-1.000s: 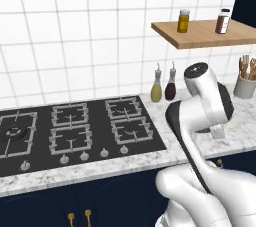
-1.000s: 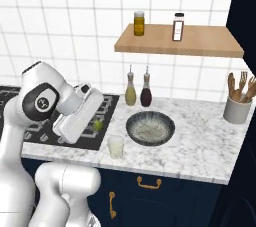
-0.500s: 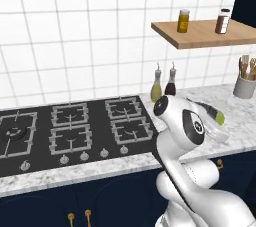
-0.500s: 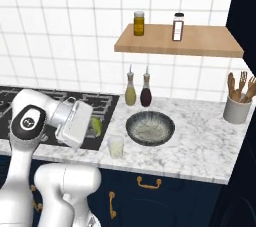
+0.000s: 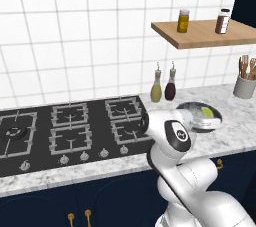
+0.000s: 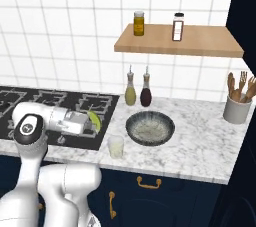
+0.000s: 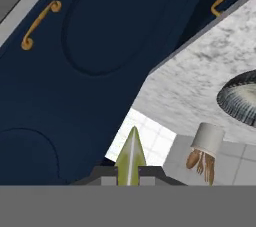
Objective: Grab a lemon wedge from the fridge and one ice cube from the ice bowl, and put them in the glass of lemonade.
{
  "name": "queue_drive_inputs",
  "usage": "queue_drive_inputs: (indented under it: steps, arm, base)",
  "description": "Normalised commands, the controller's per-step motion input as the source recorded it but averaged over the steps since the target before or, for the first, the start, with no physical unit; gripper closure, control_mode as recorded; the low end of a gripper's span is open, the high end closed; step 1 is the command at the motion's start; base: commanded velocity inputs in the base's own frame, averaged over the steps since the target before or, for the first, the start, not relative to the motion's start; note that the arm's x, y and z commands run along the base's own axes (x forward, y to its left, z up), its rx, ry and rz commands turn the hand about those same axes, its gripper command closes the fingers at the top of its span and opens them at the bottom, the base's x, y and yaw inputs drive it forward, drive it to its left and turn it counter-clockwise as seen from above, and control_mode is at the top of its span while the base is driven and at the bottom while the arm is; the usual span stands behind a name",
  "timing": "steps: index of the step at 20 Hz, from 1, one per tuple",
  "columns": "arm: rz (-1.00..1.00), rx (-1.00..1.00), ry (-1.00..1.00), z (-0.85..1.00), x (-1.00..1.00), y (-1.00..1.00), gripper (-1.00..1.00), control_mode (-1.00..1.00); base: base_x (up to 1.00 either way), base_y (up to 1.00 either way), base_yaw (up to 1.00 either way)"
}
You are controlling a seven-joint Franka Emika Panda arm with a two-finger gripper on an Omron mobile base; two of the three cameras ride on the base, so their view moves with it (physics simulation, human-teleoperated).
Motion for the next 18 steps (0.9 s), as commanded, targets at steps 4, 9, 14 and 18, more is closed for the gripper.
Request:
queue_drive_inputs:
  steps: [4,9,14,18]
  arm:
    - [-0.01,-0.01,0.02,-0.12,0.26,0.0,1.0,-1.0]
    - [-0.09,0.09,-0.09,-0.27,0.35,-0.18,1.0,-1.0]
    - [-0.13,0.11,-0.02,-0.3,0.47,-0.02,1.0,-1.0]
    - [-0.11,0.04,0.0,-0.31,0.32,0.0,1.0,-1.0]
  base:
    - [0.0,0.0,0.0]
    - [0.0,0.0,0.0]
    - [0.0,0.0,0.0]
    - [0.0,0.0,0.0]
